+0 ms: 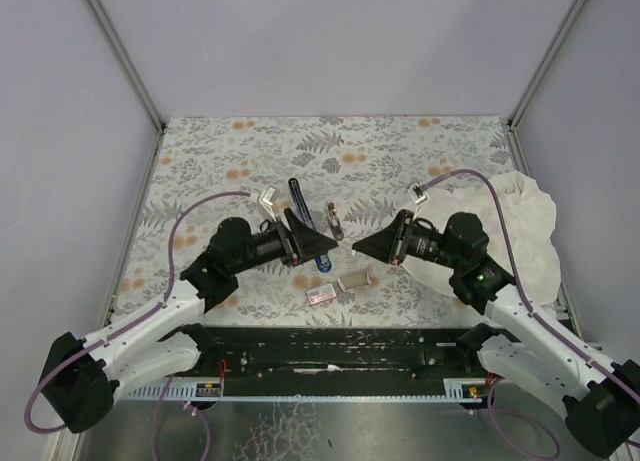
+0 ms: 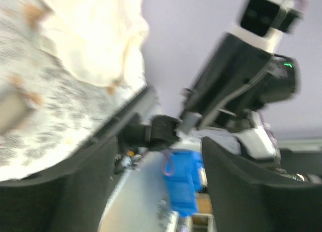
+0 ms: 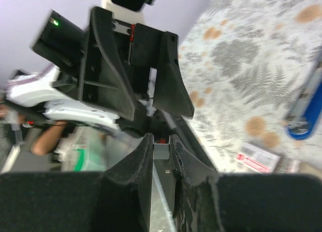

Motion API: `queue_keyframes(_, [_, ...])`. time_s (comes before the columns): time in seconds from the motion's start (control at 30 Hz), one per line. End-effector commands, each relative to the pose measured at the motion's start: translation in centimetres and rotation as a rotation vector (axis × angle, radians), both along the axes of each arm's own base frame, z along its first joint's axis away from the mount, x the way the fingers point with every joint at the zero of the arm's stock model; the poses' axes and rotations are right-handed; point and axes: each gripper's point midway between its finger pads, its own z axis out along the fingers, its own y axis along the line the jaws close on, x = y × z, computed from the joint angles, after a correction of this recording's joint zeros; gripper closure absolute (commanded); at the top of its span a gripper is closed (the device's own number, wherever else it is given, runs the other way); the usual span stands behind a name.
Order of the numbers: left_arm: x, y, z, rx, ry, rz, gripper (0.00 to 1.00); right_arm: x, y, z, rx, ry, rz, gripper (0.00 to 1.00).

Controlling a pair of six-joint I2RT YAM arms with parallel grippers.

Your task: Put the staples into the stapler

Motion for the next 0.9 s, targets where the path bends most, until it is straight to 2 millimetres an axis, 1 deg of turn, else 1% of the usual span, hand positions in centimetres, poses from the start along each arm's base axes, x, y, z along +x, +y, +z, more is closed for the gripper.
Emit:
queue_keyframes(0.0, [3.2,4.4,-1.9,0.213,-0.037,0.075,0.22,3.1,-1.6,-1.7,-0.276,-0.109,-0.111,0.82])
queue_keyframes(0.1, [6.8,8.4,-2.6,0.389,-0.083,0.159,0.11,5.8,-2.4,-4.1,-0.436,-0.098,-0.189,0.82])
queue_keyframes(0.2, [10.5,11.9,-2.8,0.585,-0.13,0.248,0.05,8.2,-2.4,-6.2,-0.598,-0.107,-0.229,0.82])
queue_keyframes(0.3, [13.4,14.8,-1.3,0.713,-0.207,0.39,0.02,10.7,-2.0,-8.5,-0.735,-0.085,-0.278,0.84])
queue_keyframes(0.37, [14.7,16.5,-0.3,0.777,-0.269,0.486,0.0,12.1,-1.2,-9.6,-0.765,-0.074,-0.284,0.84])
queue_keyframes(0.43, [15.6,18.2,0.3,0.844,-0.312,0.563,0.0,13.3,-0.2,-10.7,-0.788,-0.074,-0.284,0.84])
queue_keyframes(0.5, [16.2,19.6,0.0,0.909,-0.331,0.62,0.0,14.5,0.7,-11.9,-0.815,-0.069,-0.283,0.84])
queue_keyframes(0.57, [16.5,20.7,-0.5,0.953,-0.336,0.664,0.0,15.8,1.6,-12.6,-0.83,-0.069,-0.281,0.84])
queue_keyframes(0.67, [16.6,21.2,-1.1,0.97,-0.331,0.672,0.0,17.4,2.5,-14.0,-0.86,-0.068,-0.279,0.84])
queue_keyframes(0.73, [16.6,21.3,-1.2,0.98,-0.332,0.674,0.0,18.3,3.0,-15.4,-0.887,-0.061,-0.271,0.84])
queue_keyframes(0.87, [16.6,22.0,-1.3,1.006,-0.33,0.696,0.0,19.8,3.9,-16.9,-0.921,-0.062,-0.268,0.84])
